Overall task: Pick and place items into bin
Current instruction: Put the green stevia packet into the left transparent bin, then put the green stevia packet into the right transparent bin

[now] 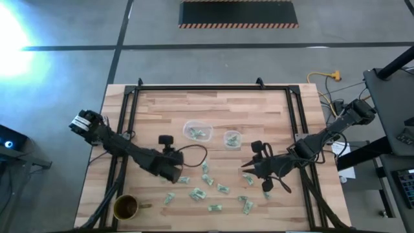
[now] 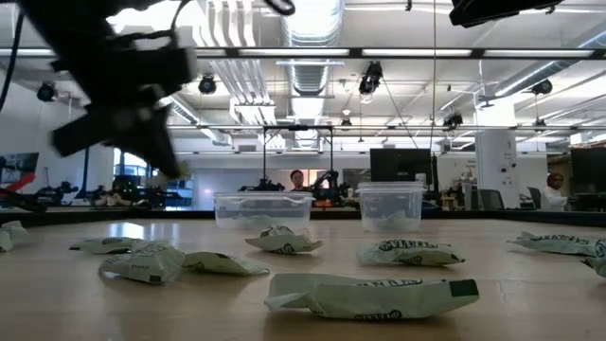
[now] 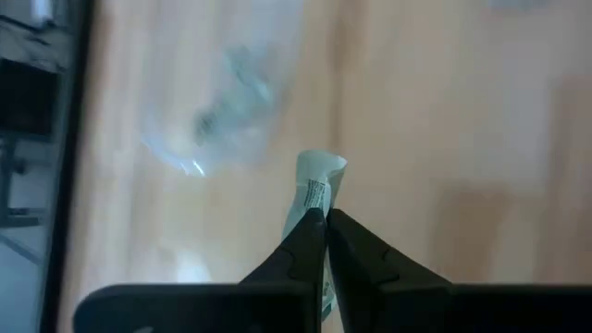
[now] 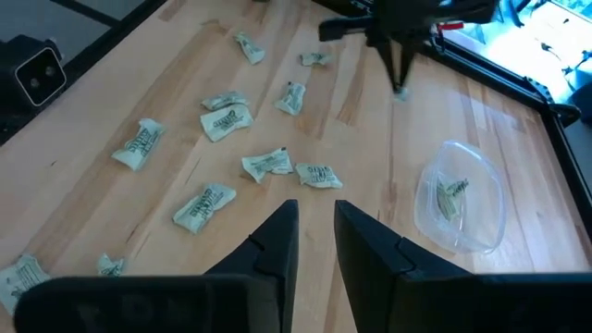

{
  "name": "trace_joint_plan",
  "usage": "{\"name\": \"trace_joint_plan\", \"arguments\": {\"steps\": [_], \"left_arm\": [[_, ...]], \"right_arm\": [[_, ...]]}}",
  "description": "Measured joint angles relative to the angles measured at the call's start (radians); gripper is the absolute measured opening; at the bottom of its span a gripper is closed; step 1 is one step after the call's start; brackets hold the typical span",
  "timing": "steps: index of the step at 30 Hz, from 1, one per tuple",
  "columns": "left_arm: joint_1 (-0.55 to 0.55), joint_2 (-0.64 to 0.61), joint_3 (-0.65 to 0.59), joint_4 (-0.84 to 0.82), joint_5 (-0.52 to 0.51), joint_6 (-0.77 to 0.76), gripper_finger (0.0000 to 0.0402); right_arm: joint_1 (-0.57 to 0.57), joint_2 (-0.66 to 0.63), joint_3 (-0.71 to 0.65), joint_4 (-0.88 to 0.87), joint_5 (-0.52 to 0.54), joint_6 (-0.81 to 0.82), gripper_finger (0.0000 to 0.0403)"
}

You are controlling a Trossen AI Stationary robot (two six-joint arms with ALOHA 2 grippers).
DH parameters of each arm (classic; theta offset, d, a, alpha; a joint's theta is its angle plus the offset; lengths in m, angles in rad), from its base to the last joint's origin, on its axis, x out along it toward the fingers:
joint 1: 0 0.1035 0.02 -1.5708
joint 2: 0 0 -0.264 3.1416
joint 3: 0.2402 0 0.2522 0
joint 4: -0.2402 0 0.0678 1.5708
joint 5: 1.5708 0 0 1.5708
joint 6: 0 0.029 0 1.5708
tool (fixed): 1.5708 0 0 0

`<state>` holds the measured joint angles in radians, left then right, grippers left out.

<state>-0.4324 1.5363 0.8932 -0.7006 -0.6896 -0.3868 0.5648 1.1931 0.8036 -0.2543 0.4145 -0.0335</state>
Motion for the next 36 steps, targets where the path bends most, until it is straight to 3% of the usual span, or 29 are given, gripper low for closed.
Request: {"name": "trace_joint_plan", "arguments": {"steps": [9,16,30,36], "left_arm": [[0.254,-0.015,0.002,0.403,0.001,0.384,0.0],[0.425,-0.015,0.0,0.466,0.108,0.419,0.0],[0.459,-0.015,-0.01,0.469,0.138,0.395,0.0001],[0.459,-0.015,-0.017,0.468,0.138,0.394,0.0047]], "right_arm": [[0.0,0.0,-0.002,-0.001,0.0,-0.003,0.0061],[0.0,0.0,-0.01,-0.003,-0.001,-0.003,0.0065],[0.0,0.0,-0.013,-0.006,-0.003,-0.002,0.006],[0.0,0.0,-0.013,-0.006,-0.003,0.0,0.0061]]}}
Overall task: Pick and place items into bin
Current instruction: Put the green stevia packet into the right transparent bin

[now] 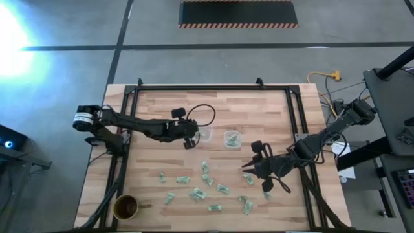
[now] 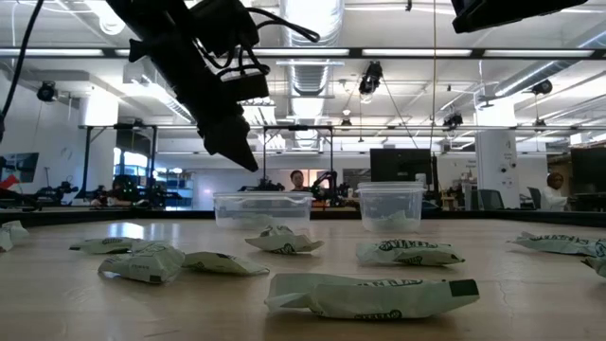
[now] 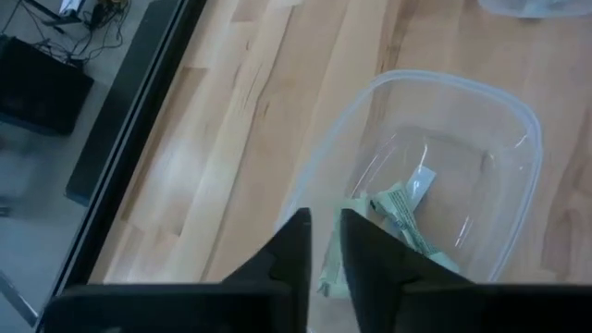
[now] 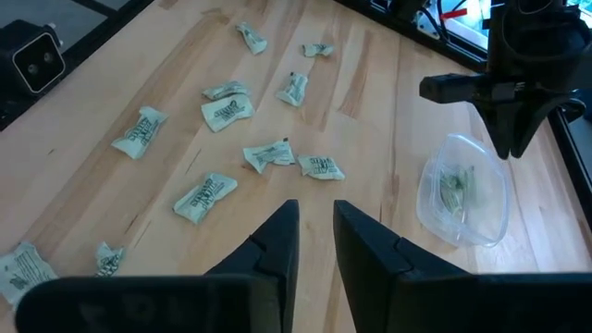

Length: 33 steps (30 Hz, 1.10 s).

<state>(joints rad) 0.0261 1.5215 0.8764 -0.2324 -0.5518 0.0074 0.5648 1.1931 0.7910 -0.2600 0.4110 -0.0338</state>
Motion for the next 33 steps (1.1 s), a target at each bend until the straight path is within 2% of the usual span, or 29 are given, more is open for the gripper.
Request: {"name": "trace_joint_plan", "arguments": {"steps": [4,8,12,27,29,33], "left_arm": [[0.0,0.0,0.005,-0.001,0.0,0.0,0.0089],[-0.014,0.0,0.016,0.002,0.02,-0.001,0.0115],[-0.052,-0.011,0.017,-0.002,0.099,-0.002,0.0118],[-0.344,-0.019,-0.006,-0.008,0.102,-0.106,0.0118],[-0.365,-0.02,-0.006,-0.01,0.098,-0.107,0.0118],[-0.383,-0.02,-0.006,-0.01,0.079,-0.107,0.0118]], "right_arm": [[0.0,0.0,0.0,0.0,0.0,0.0,0.0057],[0.0,0.0,0.0,0.0,0.0,0.0,0.0058],[0.0,0.0,0.0,0.0,0.0,0.0,0.0061],[0.001,0.0,-0.015,0.002,-0.002,0.034,0.0062],[0.0,0.0,-0.019,0.002,-0.036,0.06,0.0064],[0.001,0.0,-0.046,0.002,-0.186,0.122,0.0069]]}}
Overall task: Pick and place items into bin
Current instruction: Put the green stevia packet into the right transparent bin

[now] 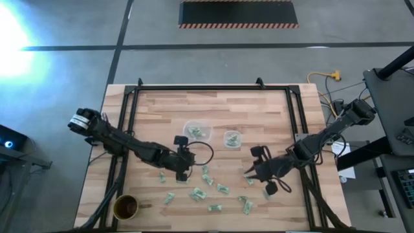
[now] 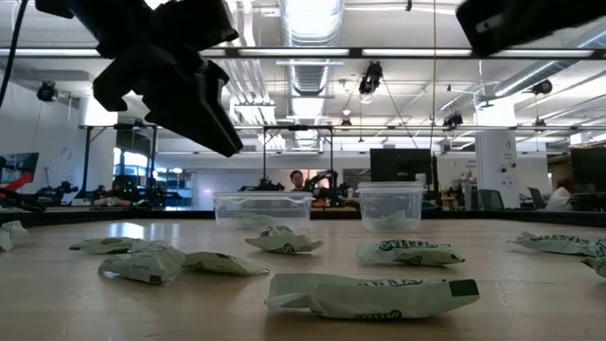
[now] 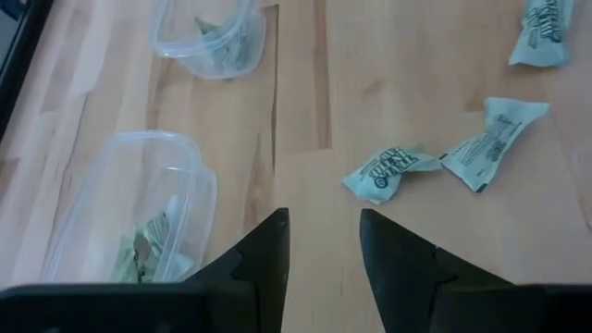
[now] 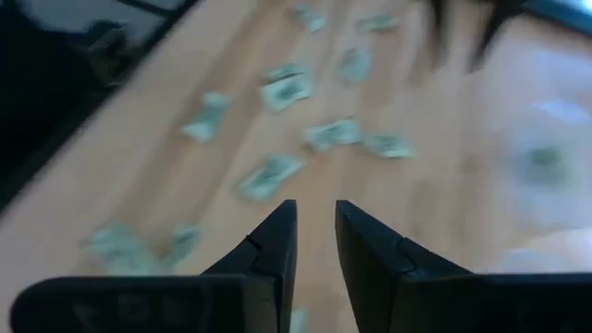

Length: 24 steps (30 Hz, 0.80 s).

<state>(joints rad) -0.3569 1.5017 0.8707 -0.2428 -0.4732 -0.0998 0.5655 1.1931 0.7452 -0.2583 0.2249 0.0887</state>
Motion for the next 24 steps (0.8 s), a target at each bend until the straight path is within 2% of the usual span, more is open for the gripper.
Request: {"name": "trace_joint_plan", "arguments": {"steps": [3,14,17,24], "left_arm": [[0.002,0.0,0.0,-0.001,-0.004,0.0,0.0118],[0.002,0.0,0.0,-0.001,-0.004,-0.002,0.0118],[0.002,0.0,0.0,-0.001,-0.004,-0.002,0.0118],[0.002,0.0,0.0,-0.001,-0.004,-0.002,0.0118]], "right_arm": [[0.002,0.0,-0.039,0.0,-0.05,0.084,0.007],[0.005,0.0,-0.202,0.007,-0.05,0.373,0.0061],[0.005,0.0,-0.232,0.019,-0.043,0.403,0.0065],[0.004,0.0,-0.305,0.222,-0.038,0.35,0.0085]]}}
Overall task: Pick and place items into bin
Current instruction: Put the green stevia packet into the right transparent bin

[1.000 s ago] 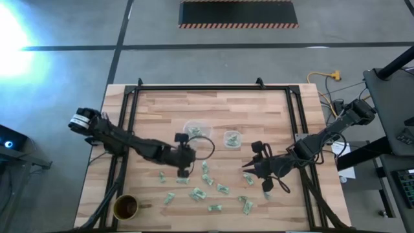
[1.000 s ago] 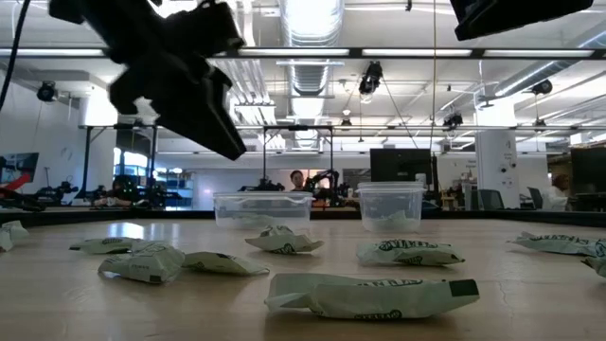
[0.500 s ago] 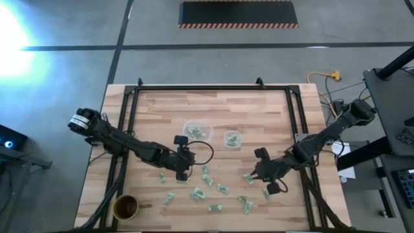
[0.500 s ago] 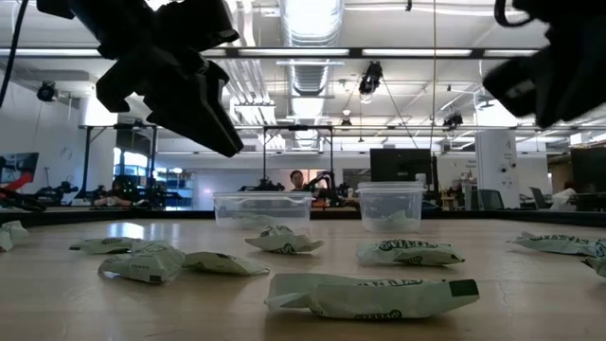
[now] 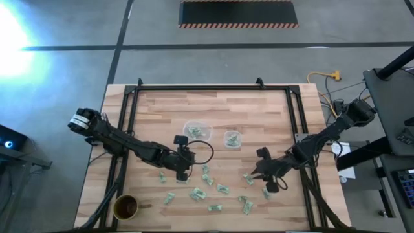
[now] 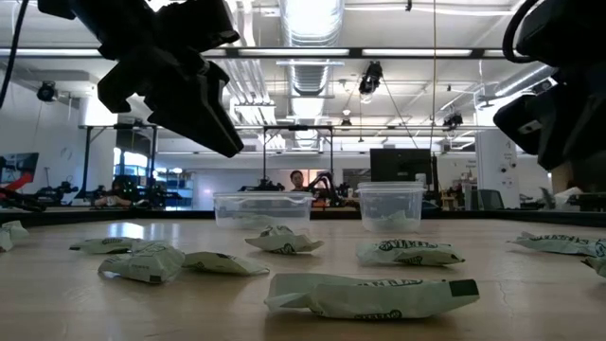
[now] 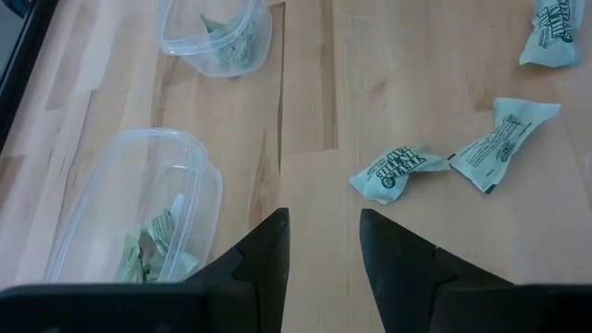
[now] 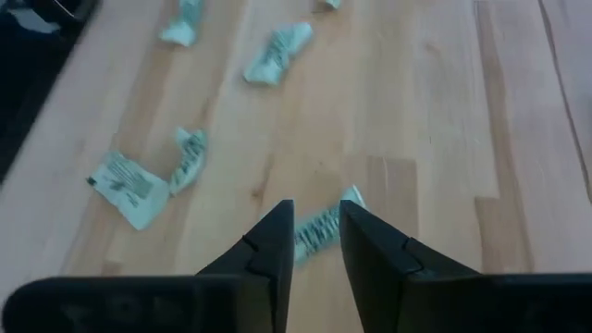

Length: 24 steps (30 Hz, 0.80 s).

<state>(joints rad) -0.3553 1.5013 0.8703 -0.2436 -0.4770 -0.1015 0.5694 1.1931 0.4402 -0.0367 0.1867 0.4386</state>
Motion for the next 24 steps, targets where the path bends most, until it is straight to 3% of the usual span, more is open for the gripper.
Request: {"name": "trace_joint_plan", "arguments": {"steps": [11,17,24], "left_arm": [[0.0,0.0,0.0,0.0,0.0,0.0,0.0118],[0.0,0.0,0.0,0.0,0.0,0.0,0.0118],[0.0,0.0,0.0,0.0,0.001,0.0,0.0118]], "right_arm": [[0.0,0.017,-0.056,0.071,0.053,0.022,0.0164],[-0.002,0.102,-0.066,0.125,0.053,0.021,0.0201],[-0.038,0.205,-0.024,0.127,0.052,0.017,0.0216]]}}
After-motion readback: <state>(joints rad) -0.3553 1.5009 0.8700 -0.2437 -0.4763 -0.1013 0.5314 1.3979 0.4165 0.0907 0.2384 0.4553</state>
